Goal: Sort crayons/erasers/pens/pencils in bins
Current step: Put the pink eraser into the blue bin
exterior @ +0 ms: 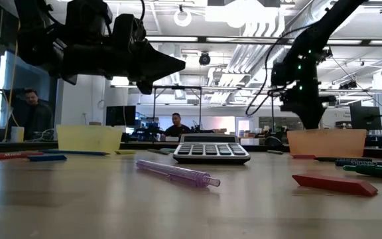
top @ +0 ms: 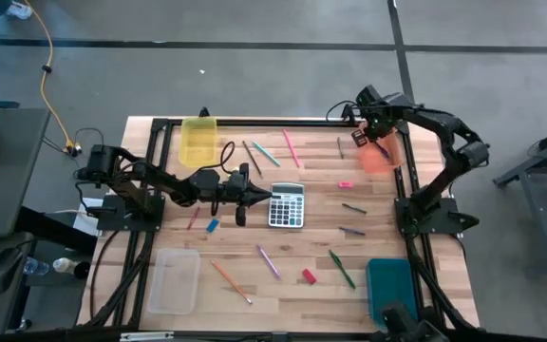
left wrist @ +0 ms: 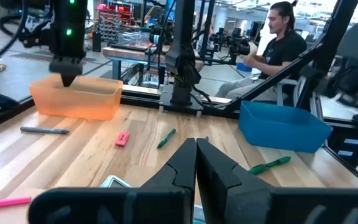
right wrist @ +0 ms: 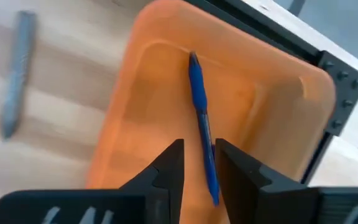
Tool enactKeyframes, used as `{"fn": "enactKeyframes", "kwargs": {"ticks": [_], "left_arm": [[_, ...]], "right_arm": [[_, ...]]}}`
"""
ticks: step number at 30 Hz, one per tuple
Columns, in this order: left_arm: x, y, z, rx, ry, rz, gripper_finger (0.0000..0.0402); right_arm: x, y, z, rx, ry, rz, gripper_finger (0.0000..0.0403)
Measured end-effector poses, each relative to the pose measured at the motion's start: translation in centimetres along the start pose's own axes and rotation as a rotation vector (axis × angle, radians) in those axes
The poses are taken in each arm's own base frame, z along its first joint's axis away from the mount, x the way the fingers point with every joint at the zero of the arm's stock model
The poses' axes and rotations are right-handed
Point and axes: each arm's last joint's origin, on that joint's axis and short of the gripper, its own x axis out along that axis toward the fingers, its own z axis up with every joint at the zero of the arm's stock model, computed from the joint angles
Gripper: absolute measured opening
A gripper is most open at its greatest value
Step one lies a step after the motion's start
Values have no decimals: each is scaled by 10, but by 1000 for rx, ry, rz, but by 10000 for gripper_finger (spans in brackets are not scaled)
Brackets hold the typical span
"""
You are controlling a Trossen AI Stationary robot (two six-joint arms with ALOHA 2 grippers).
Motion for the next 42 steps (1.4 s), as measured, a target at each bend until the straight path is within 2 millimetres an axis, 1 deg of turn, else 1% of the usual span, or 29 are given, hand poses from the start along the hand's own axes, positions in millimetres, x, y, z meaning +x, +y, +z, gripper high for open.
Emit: {"fn": "enactKeyframes", "kwargs": {"ticks": [2,6,8,11,14,18,21,24,30,32,35,39,42], "left_arm": [[0,0,0,10,0,0,0],[0,0,0,25,4,-1,0],[0,0,-1,9,5,-2,0],[0,-1,0,1,6,-15,0],[0,-1,0,7,7,-17,0],[0,-1,-3,3,32,-27,0],[0,-1,-7,-4,74,-35,0],[0,-1,-10,7,104,-53,0],[-1,-2,-13,37,144,-69,0],[-1,-4,-14,84,146,-80,0],[-1,-7,-13,208,133,-97,0],[2,-1,-6,243,98,-62,0],[1,3,-5,248,99,-43,0]], "right_arm": [[-15,-1,-5,-23,-51,9,66],[-49,-1,-23,-43,-257,47,20],[-62,0,-36,-42,-395,120,5],[-73,7,-59,-67,-600,291,10],[-72,16,-84,-96,-766,443,4],[-62,27,-112,-100,-902,562,3],[-54,36,-128,-129,-977,629,3],[-51,44,-140,-182,-1048,690,1],[-51,64,-155,-269,-1193,828,0],[-52,69,-159,-302,-1260,858,0],[-53,75,-163,-344,-1330,863,0],[-55,81,-165,-374,-1332,872,0],[-60,85,-163,-388,-1324,883,0]]}}
